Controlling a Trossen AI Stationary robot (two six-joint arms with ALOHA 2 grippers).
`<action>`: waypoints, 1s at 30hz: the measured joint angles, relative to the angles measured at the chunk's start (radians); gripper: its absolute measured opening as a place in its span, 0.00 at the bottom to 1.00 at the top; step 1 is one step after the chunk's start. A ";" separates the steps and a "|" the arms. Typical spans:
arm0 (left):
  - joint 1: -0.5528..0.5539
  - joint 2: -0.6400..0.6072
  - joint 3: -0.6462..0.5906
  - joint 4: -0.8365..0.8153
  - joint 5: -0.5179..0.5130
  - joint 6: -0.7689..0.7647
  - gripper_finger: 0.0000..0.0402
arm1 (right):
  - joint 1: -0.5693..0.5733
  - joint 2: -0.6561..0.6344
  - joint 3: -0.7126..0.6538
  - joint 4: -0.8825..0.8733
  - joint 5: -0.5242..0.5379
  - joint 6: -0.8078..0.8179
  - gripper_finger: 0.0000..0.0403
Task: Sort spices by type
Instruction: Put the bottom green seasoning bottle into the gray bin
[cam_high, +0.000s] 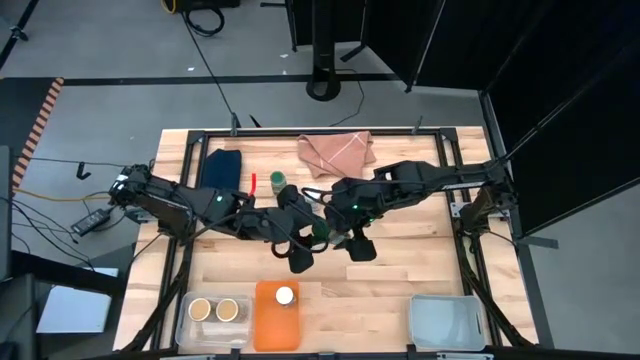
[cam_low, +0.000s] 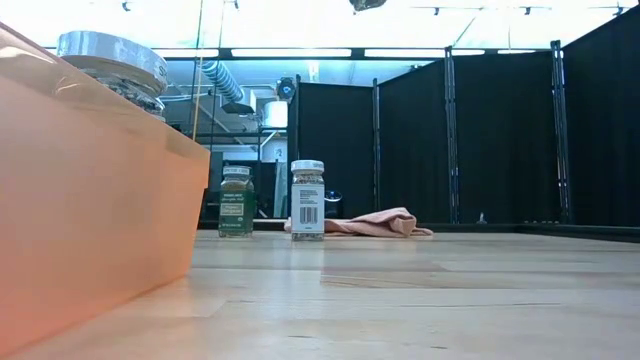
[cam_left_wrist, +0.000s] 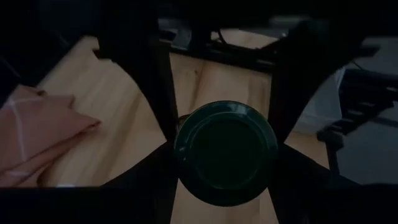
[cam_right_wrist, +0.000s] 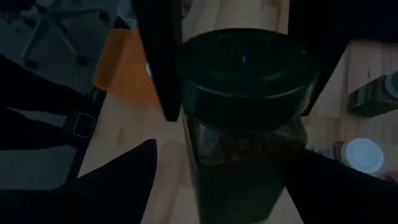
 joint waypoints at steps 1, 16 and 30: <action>0.000 0.000 0.000 0.007 -0.006 0.002 0.49 | -0.001 0.000 0.000 0.004 0.004 0.000 0.83; 0.001 0.000 0.001 0.047 -0.042 0.025 0.49 | -0.021 -0.005 0.000 0.023 0.064 -0.018 0.63; 0.001 0.000 0.001 0.048 -0.036 0.028 0.56 | -0.019 -0.005 0.000 0.016 0.076 -0.066 0.53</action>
